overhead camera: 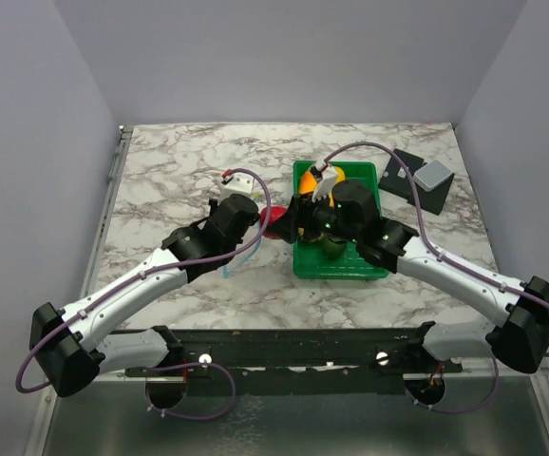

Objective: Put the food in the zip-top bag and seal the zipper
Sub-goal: Place the fake vegetable in the zipper food storage bag.

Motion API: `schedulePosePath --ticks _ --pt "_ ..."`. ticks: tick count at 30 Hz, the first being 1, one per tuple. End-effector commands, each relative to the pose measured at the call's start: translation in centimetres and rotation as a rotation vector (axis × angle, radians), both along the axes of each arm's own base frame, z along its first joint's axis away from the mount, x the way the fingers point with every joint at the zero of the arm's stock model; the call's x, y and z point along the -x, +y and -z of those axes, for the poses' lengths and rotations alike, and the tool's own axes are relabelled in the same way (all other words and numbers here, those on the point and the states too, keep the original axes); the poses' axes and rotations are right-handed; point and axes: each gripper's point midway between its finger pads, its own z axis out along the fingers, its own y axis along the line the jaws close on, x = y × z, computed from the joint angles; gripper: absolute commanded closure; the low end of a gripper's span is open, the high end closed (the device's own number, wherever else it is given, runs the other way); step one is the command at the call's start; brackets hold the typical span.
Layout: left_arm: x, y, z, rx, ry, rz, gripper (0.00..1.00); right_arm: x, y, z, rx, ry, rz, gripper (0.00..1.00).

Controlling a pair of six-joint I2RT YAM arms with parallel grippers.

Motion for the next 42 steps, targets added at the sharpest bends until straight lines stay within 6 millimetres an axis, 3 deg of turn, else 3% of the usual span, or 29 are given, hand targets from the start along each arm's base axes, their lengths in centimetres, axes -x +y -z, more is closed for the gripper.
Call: schedulePosePath --ticks 1,19,26,31,42 --pt "0.2 -0.2 -0.3 0.03 -0.011 0.019 1.0 -0.1 2.2 -1.6 -0.031 -0.056 -0.042 0.79" --pt "0.4 -0.7 -1.1 0.086 -0.029 0.043 1.0 -0.1 6.7 2.2 0.023 -0.014 -0.09 0.79" --pt "0.5 -0.8 -1.4 0.096 -0.037 0.049 1.0 -0.3 7.3 4.2 0.119 -0.01 -0.057 0.76" --pt "0.5 -0.7 -1.6 0.102 -0.044 0.049 1.0 -0.1 7.7 4.8 0.133 -0.008 -0.064 0.67" --pt "0.4 -0.6 -1.6 0.101 -0.05 0.048 1.0 0.4 8.2 4.6 0.122 -0.017 -0.078 0.26"
